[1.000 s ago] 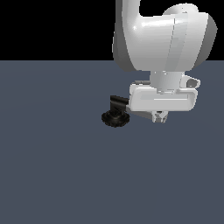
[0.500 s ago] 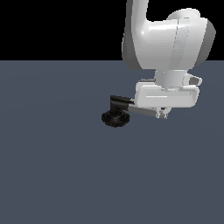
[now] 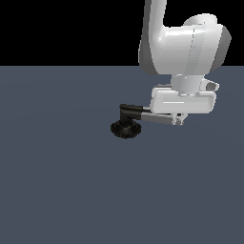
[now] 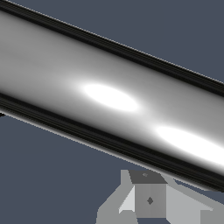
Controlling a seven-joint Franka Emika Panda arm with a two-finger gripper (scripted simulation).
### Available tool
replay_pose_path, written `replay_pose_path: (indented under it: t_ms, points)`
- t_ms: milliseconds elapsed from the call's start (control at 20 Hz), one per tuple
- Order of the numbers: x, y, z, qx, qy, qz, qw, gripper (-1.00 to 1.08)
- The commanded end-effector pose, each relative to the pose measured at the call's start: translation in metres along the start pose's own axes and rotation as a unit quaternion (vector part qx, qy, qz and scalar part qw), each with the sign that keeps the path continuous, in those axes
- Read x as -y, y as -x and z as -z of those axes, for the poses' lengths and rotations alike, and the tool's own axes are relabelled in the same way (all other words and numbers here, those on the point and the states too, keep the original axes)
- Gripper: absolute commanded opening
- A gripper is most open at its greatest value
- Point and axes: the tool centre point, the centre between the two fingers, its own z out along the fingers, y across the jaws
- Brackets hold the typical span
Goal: Turn on the faucet by rotating a designated handle.
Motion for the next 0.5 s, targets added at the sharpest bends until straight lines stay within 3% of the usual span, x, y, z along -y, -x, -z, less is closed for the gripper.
replay_pose_path:
  t_ms: [0, 450]
  points:
    - [-0.004, -0.012, 0.003, -0.006, 0.002, 0.003, 1.0000, -1.00]
    - [-0.025, -0.033, 0.004, -0.007, 0.003, 0.001, 1.0000, -1.00]
